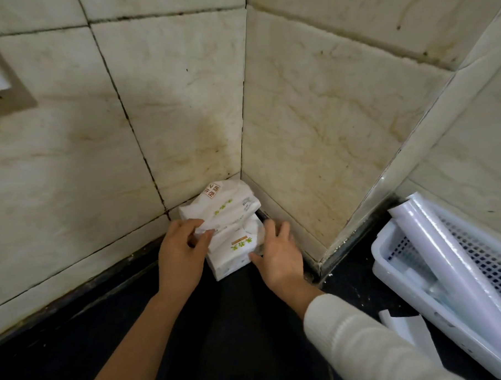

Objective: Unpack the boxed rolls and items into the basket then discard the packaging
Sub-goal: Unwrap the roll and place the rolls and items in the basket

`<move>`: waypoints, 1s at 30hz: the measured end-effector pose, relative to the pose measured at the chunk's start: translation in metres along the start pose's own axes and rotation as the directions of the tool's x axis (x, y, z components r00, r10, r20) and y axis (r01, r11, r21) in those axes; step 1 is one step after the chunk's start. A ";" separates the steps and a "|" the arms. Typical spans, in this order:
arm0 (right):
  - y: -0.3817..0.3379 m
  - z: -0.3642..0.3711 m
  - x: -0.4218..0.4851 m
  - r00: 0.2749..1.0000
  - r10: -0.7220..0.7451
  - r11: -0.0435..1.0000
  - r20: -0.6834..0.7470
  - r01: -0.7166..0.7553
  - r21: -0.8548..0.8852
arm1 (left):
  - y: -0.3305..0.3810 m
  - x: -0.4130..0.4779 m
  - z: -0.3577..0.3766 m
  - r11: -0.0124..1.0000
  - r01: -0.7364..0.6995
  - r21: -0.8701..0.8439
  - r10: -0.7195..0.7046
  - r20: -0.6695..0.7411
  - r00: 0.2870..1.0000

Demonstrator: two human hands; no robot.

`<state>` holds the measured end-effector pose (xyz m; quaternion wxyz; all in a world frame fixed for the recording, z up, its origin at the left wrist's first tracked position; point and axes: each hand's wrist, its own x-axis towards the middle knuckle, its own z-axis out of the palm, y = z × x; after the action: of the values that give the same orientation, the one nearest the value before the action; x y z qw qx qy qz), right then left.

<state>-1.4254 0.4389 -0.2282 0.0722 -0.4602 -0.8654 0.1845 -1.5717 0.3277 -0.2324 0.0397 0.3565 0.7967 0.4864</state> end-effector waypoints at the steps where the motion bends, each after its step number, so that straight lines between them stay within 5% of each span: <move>1: -0.005 0.002 0.005 0.992 0.120 0.987 0.022 -0.122 0.104 | -0.002 -0.001 0.000 1.000 -0.005 0.015 0.005 0.006 1.000; 5: -0.012 0.014 0.020 0.940 0.301 0.847 0.163 -0.342 0.408 | -0.012 -0.003 0.002 0.997 -0.007 0.073 0.004 0.044 0.999; 10: -0.004 0.021 0.023 0.928 0.200 0.716 0.314 -0.358 0.600 | -0.013 -0.004 0.008 0.989 -0.013 0.145 0.002 0.076 0.997; 13: 0.007 0.017 0.018 0.927 0.123 0.754 0.356 -0.320 0.574 | -0.010 -0.005 0.009 0.985 0.012 0.173 -0.029 0.095 0.995; 21: 0.054 -0.040 -0.034 0.984 -0.024 0.806 0.179 -0.087 0.585 | 0.047 -0.058 0.024 0.995 -0.018 0.095 0.025 -0.072 0.997; 26: 0.126 -0.087 -0.080 0.999 -0.034 0.891 -0.022 0.040 0.452 | 0.098 -0.116 0.078 0.989 -0.142 0.052 0.128 0.215 0.968; 30: 0.187 -0.124 -0.098 0.975 0.124 0.936 -0.186 -0.053 0.347 | 0.139 -0.145 0.132 0.967 -0.244 0.068 0.190 0.439 0.878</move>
<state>-1.1889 0.4844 -0.1819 0.2309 -0.4958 -0.7869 0.2856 -1.3367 0.3761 -0.2311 0.1376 0.5437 0.7512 0.3481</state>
